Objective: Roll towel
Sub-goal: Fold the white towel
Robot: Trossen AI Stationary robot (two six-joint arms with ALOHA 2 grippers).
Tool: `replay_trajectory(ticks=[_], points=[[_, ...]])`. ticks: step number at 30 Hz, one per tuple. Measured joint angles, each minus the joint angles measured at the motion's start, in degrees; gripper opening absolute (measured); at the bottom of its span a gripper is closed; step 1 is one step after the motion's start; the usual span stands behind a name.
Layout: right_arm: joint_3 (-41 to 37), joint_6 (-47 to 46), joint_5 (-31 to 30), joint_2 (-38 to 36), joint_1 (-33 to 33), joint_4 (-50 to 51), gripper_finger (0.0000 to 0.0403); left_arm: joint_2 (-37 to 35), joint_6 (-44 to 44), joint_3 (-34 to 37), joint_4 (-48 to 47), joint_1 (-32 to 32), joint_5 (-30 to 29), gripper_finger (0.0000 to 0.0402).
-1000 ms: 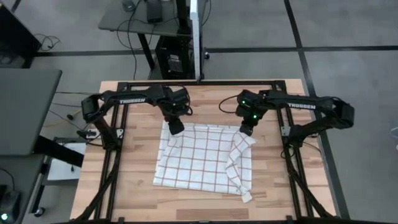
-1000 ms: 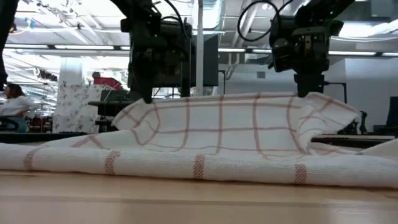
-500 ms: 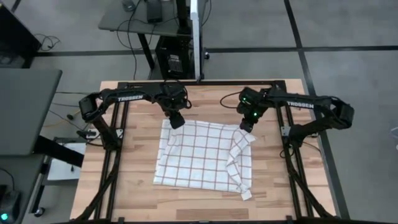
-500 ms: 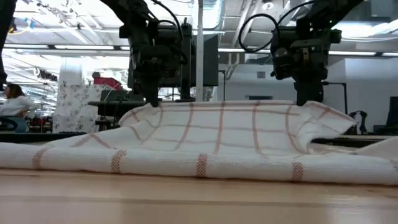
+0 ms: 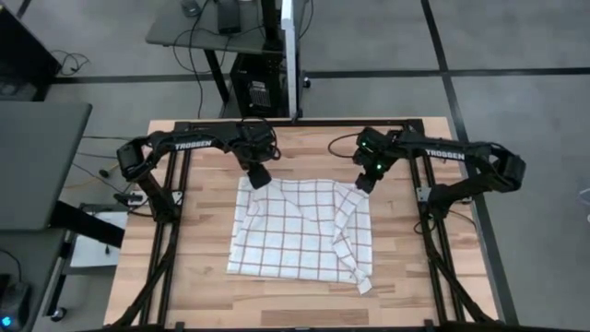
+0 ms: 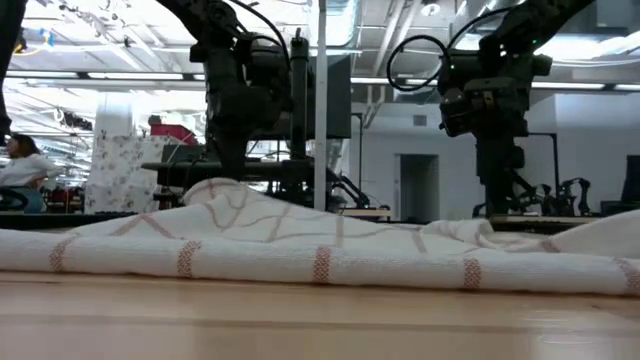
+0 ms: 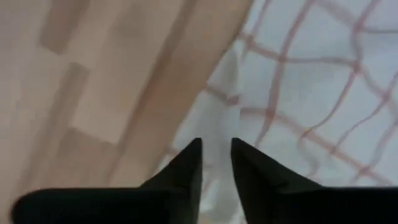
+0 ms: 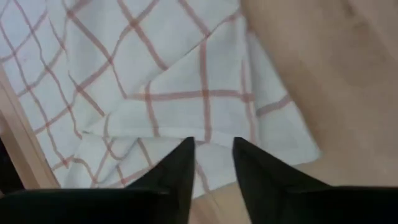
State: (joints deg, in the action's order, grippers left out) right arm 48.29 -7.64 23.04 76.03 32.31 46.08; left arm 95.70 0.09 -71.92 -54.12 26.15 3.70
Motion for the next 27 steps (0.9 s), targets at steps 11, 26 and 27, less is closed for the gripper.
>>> replay_trajectory(ticks=[11,26,27], points=[[9.36,1.63,0.14,-6.17,4.03,10.08,0.0192,-1.54,3.78,-10.23,-9.45,0.72,-2.77,0.014],[-14.63,-45.05,-4.33,-15.83,-26.24,-21.34,0.018,-18.48,-21.77,16.86,8.73,-9.52,9.78,0.0134],[-15.98,-46.97,-5.03,-15.04,-27.53,-22.93,0.018,-18.49,-23.17,17.86,9.76,-10.6,9.76,0.0134]])
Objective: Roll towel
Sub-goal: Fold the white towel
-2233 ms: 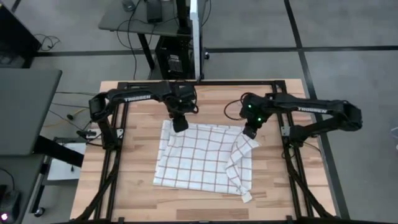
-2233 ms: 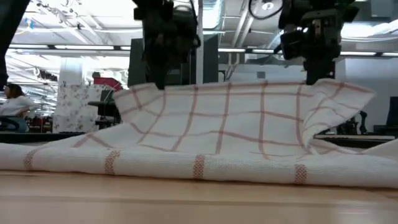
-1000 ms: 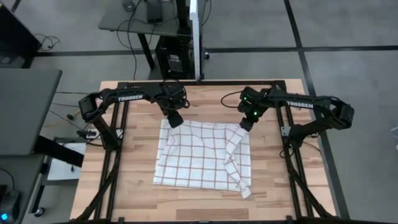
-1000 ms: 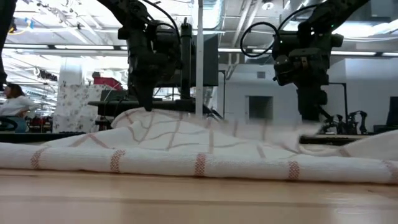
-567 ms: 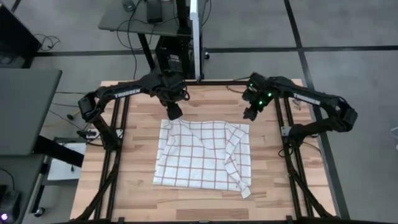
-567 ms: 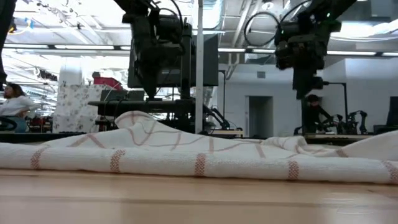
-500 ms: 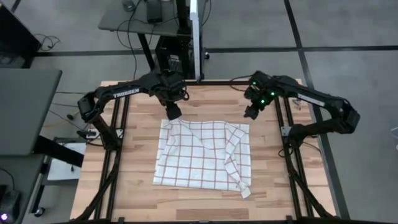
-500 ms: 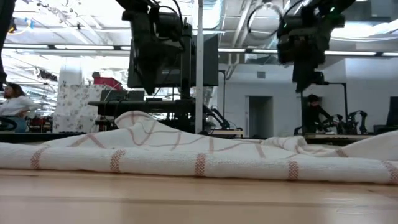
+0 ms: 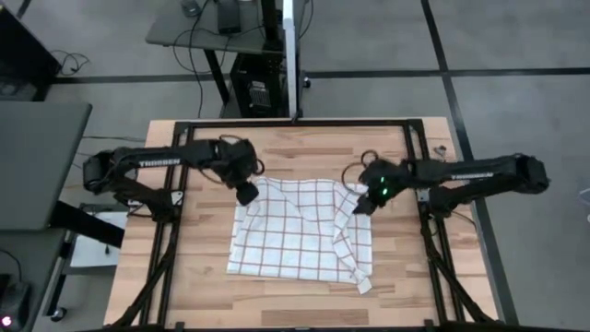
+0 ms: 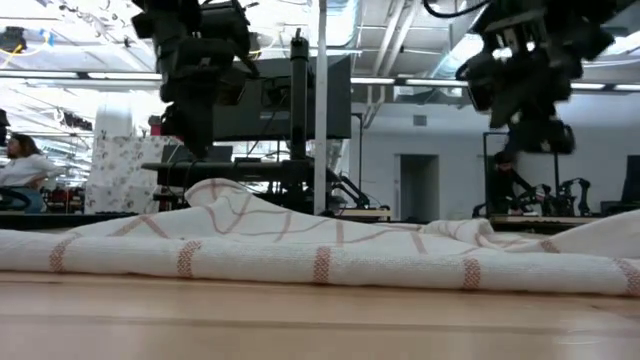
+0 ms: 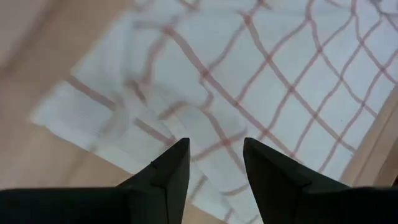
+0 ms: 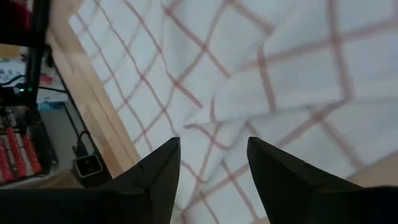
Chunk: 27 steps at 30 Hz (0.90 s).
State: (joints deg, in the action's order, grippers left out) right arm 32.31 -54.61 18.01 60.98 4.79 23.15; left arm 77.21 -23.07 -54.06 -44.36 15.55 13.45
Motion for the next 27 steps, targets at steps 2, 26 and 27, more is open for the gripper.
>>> replay_trajectory(ticks=[2,26,27], points=[[-2.25,-3.14,-0.85,1.91,-1.85,-3.83,0.0179,0.06,-1.43,2.18,3.27,-1.94,-0.1,0.0134],[-4.49,-23.57,-4.75,25.68,-8.01,-35.13,0.0177,2.64,-0.14,15.23,24.33,-4.39,-2.36,0.0134],[-4.52,-23.61,-5.02,25.66,-7.91,-36.15,0.0173,2.64,-0.12,15.23,24.75,-4.39,-2.37,0.0134]])
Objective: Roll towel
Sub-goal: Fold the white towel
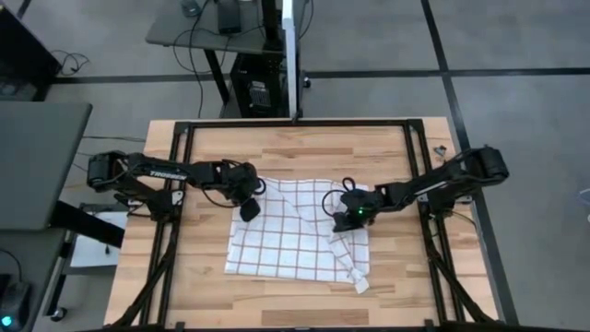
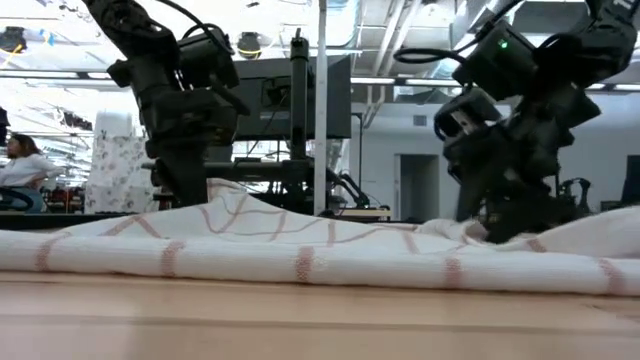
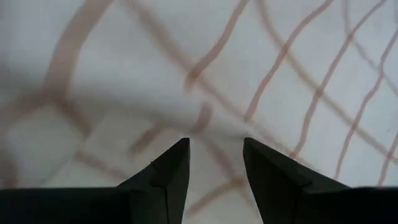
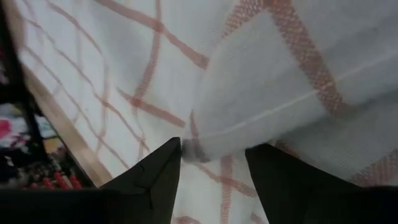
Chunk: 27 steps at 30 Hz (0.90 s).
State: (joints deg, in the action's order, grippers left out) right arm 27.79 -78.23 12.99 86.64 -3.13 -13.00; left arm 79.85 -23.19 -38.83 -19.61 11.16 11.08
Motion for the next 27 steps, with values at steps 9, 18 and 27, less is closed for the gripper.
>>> replay_trajectory(ticks=[9,18,27], points=[[0.17,-2.43,-1.13,-0.08,0.28,-0.13,0.0091,0.0,0.82,-0.04,-0.41,-0.11,-0.74,0.0134],[0.17,-2.43,-1.13,-0.08,0.12,-0.36,0.0111,-2.53,-4.61,-0.09,-5.27,0.15,-1.37,0.0134],[0.17,0.58,-1.15,-0.08,0.14,-0.72,0.0171,0.0,-6.23,3.26,-4.94,1.36,-6.26,0.018]])
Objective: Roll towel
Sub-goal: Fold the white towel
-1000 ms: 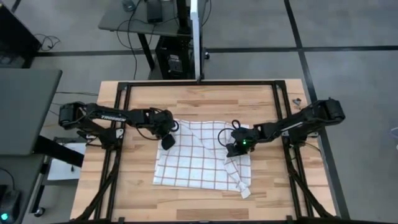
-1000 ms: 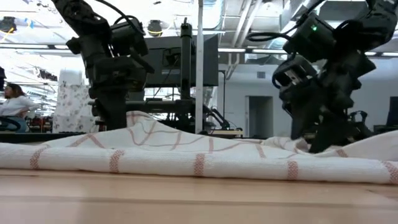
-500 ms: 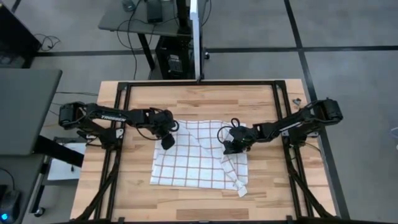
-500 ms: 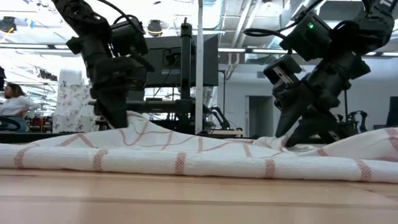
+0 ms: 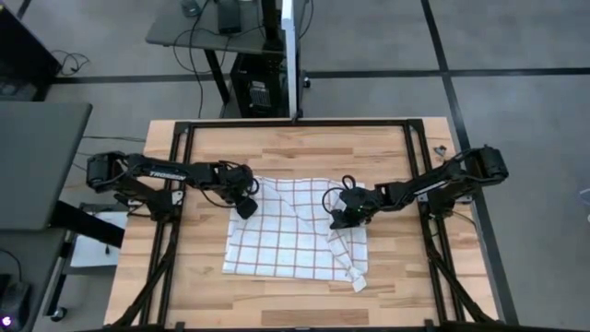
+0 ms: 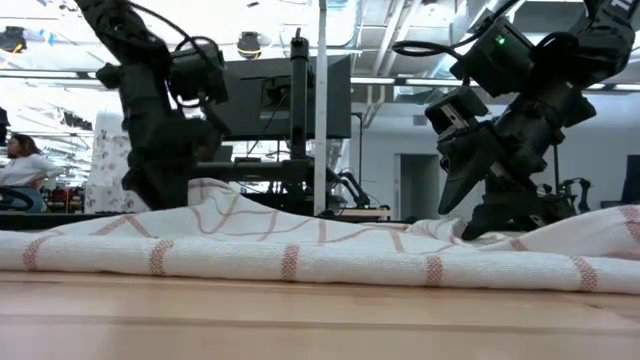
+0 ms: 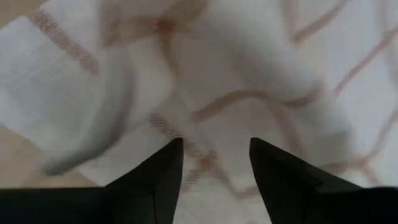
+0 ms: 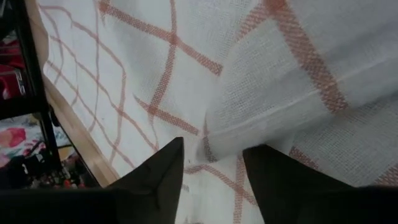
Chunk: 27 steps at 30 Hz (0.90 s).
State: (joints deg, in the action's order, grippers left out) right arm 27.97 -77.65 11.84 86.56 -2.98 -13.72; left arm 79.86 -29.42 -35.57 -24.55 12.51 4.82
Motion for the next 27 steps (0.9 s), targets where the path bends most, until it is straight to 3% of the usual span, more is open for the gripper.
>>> replay_trajectory(ticks=[9,21,27], points=[[0.0,2.85,0.0,-0.02,0.0,0.09,0.0183,0.0,0.12,0.29,6.35,-0.61,3.98,0.0192],[0.02,3.1,0.02,-0.04,0.0,0.17,0.0177,3.47,1.06,0.04,4.74,-1.1,-0.62,0.0174],[0.02,3.1,0.02,-0.03,0.0,0.4,0.0177,3.02,2.26,-0.05,-1.16,-1.09,-3.46,0.0127]])
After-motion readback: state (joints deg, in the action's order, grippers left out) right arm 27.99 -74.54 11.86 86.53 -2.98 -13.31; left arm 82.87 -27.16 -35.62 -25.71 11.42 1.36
